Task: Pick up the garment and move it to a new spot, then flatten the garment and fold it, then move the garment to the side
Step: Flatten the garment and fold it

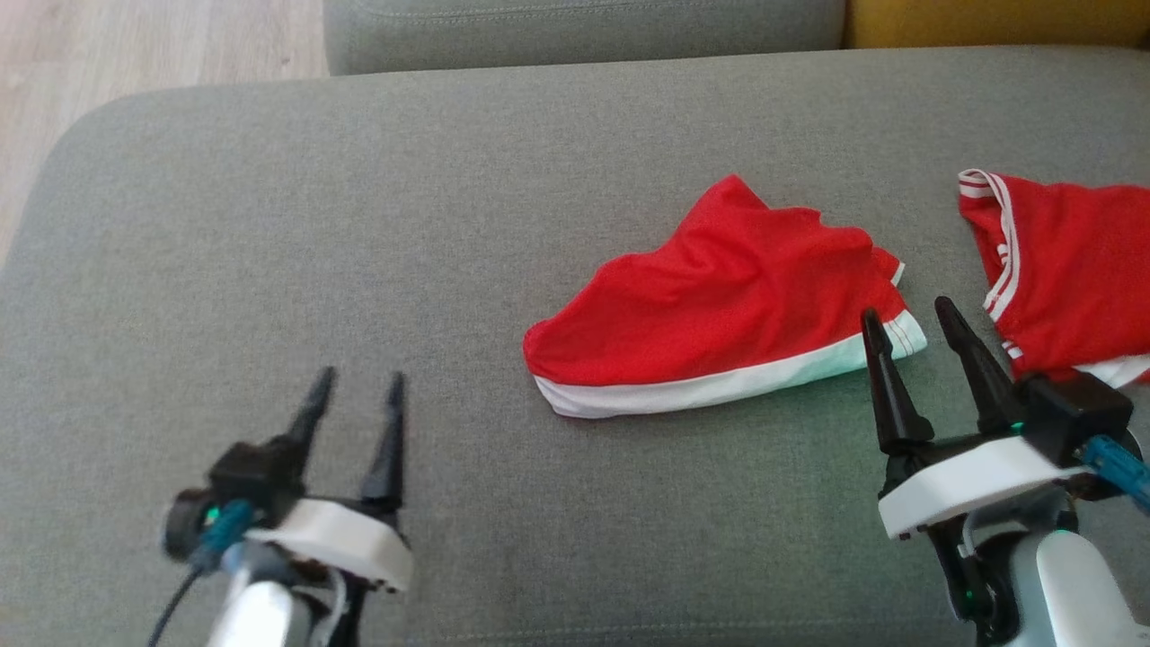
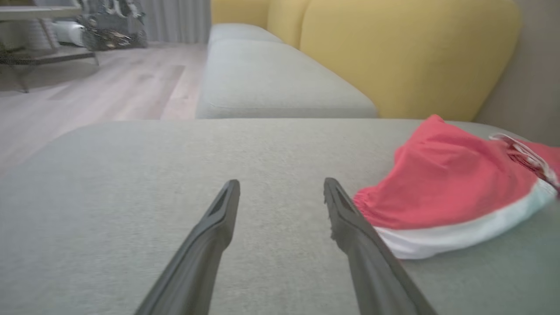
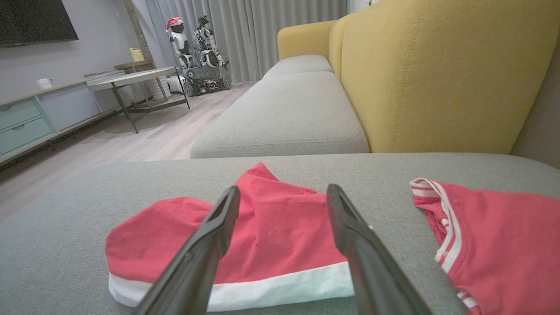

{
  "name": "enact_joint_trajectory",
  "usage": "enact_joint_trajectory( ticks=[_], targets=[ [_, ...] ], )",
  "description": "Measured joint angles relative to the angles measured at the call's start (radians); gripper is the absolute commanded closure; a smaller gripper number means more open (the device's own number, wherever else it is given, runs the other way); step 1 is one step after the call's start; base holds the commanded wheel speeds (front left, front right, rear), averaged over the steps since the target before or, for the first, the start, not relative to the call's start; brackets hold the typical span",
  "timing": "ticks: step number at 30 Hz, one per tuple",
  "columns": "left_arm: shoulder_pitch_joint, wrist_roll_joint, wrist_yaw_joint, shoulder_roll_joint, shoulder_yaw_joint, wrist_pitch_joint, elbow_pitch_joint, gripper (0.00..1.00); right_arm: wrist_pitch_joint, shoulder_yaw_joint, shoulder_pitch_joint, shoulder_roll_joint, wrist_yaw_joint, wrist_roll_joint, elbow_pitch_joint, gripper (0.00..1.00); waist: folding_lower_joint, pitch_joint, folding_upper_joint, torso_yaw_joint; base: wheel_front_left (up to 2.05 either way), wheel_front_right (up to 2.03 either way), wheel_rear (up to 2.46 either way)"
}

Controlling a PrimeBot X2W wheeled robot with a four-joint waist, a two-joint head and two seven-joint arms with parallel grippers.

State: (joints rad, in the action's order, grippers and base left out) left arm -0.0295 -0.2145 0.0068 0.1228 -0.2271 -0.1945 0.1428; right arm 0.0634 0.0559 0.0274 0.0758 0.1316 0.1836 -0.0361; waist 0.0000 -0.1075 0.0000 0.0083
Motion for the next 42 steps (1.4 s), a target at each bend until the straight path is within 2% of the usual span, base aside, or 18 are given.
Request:
enact_joint_trajectory(
  ticks=[6,11,15,24,25,26,31,34,42],
  targets=[
    [-0.083,-0.015,-0.07,-0.031,-0.106,0.067,0.065,0.0,0.007,0.004,0.002,-0.003,0.0,0.005,0.001,0.0,0.0,-0.02,0.0,-0.017,0.0,0.0,0.0],
    [-0.15,-0.068,-0.105,-0.058,-0.178,0.121,0.177,0.0,0.007,0.008,0.005,-0.005,0.0,0.01,0.008,0.0,0.0,-0.046,0.0,-0.045,0.0,0.0,0.0],
    [-0.191,-0.133,-0.114,-0.065,-0.195,0.133,0.279,0.0,0.007,0.008,0.009,-0.006,0.0,0.011,0.016,0.0,0.0,-0.067,0.0,-0.07,0.0,0.0,0.0],
    [-0.281,-0.204,-0.123,-0.072,-0.229,0.123,0.419,0.0,0.006,-0.004,0.027,-0.008,0.0,0.021,0.043,0.0,0.0,-0.101,0.0,-0.105,0.0,0.0,0.0],
    [-0.288,-0.217,-0.123,-0.073,-0.235,0.122,0.431,0.44,0.006,-0.009,0.027,-0.009,0.0,0.024,0.049,0.0,0.0,-0.105,0.0,-0.107,0.0,0.0,0.0],
    [-0.293,-0.227,-0.126,-0.073,-0.243,0.116,0.44,1.0,0.006,-0.016,0.027,-0.01,0.0,0.027,0.057,0.0,0.0,-0.108,0.0,-0.108,0.0,0.0,0.0],
    [-0.329,-0.248,-0.13,-0.075,-0.264,0.089,0.482,1.0,0.007,-0.064,0.039,-0.006,0.0,0.026,0.129,0.0,0.0,-0.119,0.0,-0.106,0.0,0.0,0.0],
    [-0.345,-0.258,-0.13,-0.076,-0.282,0.069,0.508,1.0,0.015,-0.078,0.088,0.005,0.0,0.026,0.222,0.0,0.0,-0.121,0.0,-0.098,0.0,0.0,0.0],
    [-0.376,-0.274,-0.13,-0.078,-0.322,0.038,0.538,1.0,0.016,-0.015,0.208,0.05,0.0,0.062,0.423,0.0,0.0,-0.127,0.0,-0.067,0.0,0.0,0.0]
  ],
)
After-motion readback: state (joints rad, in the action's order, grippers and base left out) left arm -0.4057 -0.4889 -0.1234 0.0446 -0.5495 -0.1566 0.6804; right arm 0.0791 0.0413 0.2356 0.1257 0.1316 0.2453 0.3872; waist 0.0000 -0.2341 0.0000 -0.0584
